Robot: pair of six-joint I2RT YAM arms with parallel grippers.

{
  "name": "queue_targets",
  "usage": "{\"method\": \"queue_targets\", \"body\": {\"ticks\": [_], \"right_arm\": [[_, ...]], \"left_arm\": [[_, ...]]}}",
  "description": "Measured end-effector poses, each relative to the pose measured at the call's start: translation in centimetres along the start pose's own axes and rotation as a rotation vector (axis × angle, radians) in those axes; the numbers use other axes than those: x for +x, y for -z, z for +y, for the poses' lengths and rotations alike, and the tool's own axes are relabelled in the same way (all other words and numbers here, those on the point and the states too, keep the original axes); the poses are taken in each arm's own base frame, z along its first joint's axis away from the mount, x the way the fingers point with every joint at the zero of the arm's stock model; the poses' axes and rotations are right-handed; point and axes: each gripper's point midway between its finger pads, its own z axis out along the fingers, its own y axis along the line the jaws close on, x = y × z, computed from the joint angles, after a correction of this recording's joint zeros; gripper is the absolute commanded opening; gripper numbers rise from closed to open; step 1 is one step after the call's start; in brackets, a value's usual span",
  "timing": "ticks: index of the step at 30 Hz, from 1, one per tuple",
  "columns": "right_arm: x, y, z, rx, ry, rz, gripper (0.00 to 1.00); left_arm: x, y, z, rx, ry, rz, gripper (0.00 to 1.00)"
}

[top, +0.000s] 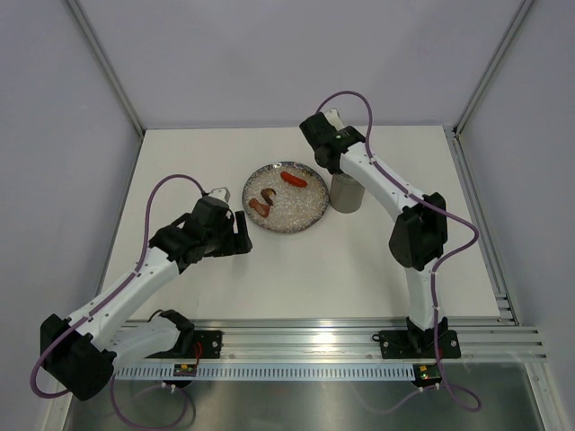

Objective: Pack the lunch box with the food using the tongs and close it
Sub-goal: Close the box lid on the packing box.

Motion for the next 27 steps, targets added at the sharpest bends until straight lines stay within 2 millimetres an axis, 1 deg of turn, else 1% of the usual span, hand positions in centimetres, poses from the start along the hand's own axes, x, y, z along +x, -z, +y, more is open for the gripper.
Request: {"method": "queue_targets", "body": {"ticks": [4,7,8,9,10,15,18,21,23,26,27], "right_arm": [[0.0,0.0,0.0,-0.012,-0.006,0.0,0.0],[0.0,0.0,0.0,-0.015,-0.011,-0.002,0.15],[0.0,0.0,0.1,-0.015,-0.014,-0.002,0.26],[-0.1,-0.1,0.1,-0.015,-0.018,-0.003,0.3],[-0.1,-0.1,0.1,-0.015,-0.018,-0.003,0.32],[-0.5,0.1,-0.3,-0.02,-0.027,-0.011,0.4],[-0.9,0.2,-0.4,-0.038,-0.034,-0.014,0.41],[-1.4,0.5,-0.8,-0.05,-0.047,-0.023,0.45],[-2.0,0.6,-1.1,-0.059,-0.063,-0.034,0.47],[-2.5,0.7,-1.5,-0.074,-0.085,-0.044,0.52],[-2.7,0.7,-1.5,-0.081,-0.091,-0.046,0.52]], "left_arm": [[0.0,0.0,0.0,0.0,0.0,0.0,0.76],[0.0,0.0,0.0,0.0,0.0,0.0,0.76],[0.0,0.0,0.0,0.0,0.0,0.0,0.76],[0.0,0.0,0.0,0.0,0.0,0.001,0.76],[0.0,0.0,0.0,0.0,0.0,0.0,0.76],[0.0,0.0,0.0,0.0,0.0,0.001,0.76],[0.2,-0.2,0.0,0.003,0.001,0.002,0.76],[0.7,-0.4,0.2,0.001,0.0,0.02,0.76],[0.8,-0.6,0.1,0.001,-0.001,0.029,0.76],[0.9,-0.8,0.2,-0.004,-0.002,0.037,0.76],[1.0,-0.8,0.2,-0.004,-0.002,0.038,0.76]]}}
